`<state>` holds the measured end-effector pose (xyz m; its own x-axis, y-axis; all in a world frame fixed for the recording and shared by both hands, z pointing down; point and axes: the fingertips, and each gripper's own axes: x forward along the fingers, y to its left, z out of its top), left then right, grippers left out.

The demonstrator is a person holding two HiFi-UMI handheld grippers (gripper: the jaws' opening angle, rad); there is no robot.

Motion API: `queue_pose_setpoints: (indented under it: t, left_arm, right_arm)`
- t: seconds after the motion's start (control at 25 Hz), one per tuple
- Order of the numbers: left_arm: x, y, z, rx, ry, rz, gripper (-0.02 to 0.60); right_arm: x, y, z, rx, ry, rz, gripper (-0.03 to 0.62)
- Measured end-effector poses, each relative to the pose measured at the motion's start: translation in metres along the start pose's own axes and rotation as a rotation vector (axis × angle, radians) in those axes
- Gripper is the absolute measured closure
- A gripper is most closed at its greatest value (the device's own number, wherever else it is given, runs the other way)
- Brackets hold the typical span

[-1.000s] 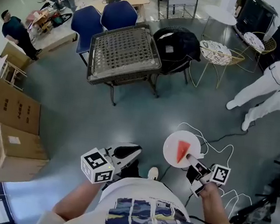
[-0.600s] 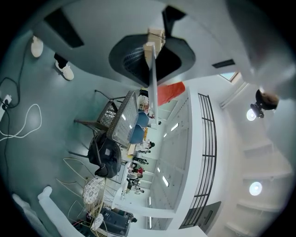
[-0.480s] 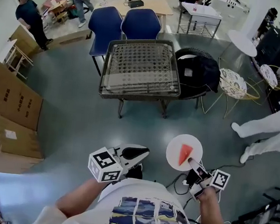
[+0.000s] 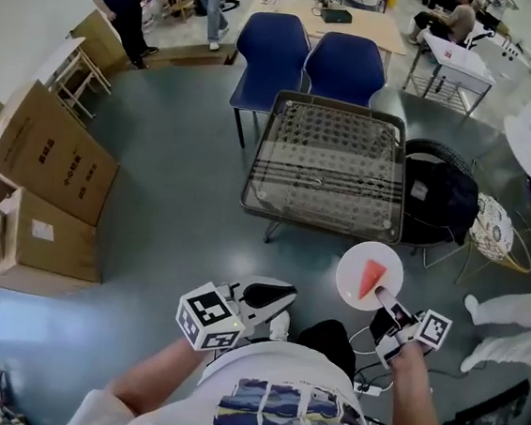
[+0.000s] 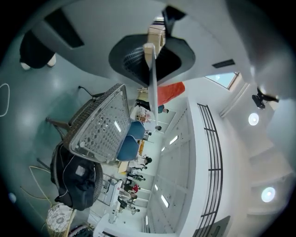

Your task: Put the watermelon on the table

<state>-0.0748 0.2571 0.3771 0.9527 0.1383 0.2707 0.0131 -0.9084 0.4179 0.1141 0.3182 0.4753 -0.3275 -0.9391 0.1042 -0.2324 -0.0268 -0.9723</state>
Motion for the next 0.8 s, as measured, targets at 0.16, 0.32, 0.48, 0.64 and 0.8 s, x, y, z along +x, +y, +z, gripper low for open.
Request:
queue_pose_setpoints:
  t: [0.16,0.32,0.48,0.64,0.8]
  left_arm:
    - [-0.008,0.045,0.015,-0.032,-0.041,0.093,0.563]
    - [-0.004,0.095,0.031,-0.056,-0.057,0.196,0.563]
    - [0.017,0.144,0.058,-0.095,-0.057,0.284,0.563]
    - [0.044,0.187,0.095,-0.15,-0.076,0.362,0.563]
    - [0.073,0.224,0.124,-0.173,-0.088,0.414,0.563]
  right_arm:
    - [0.067,-0.021,0.041,-0.006,0.07,-0.006,0.572]
    - [0.141,-0.049,0.087,-0.008,0.141,0.001,0.573]
    - [0.214,-0.077,0.143,-0.003,0.222,-0.009,0.572]
    - [0.286,-0.105,0.198,-0.024,0.307,-0.029,0.572]
    - [0.353,-0.136,0.246,-0.037,0.37,-0.041,0.573]
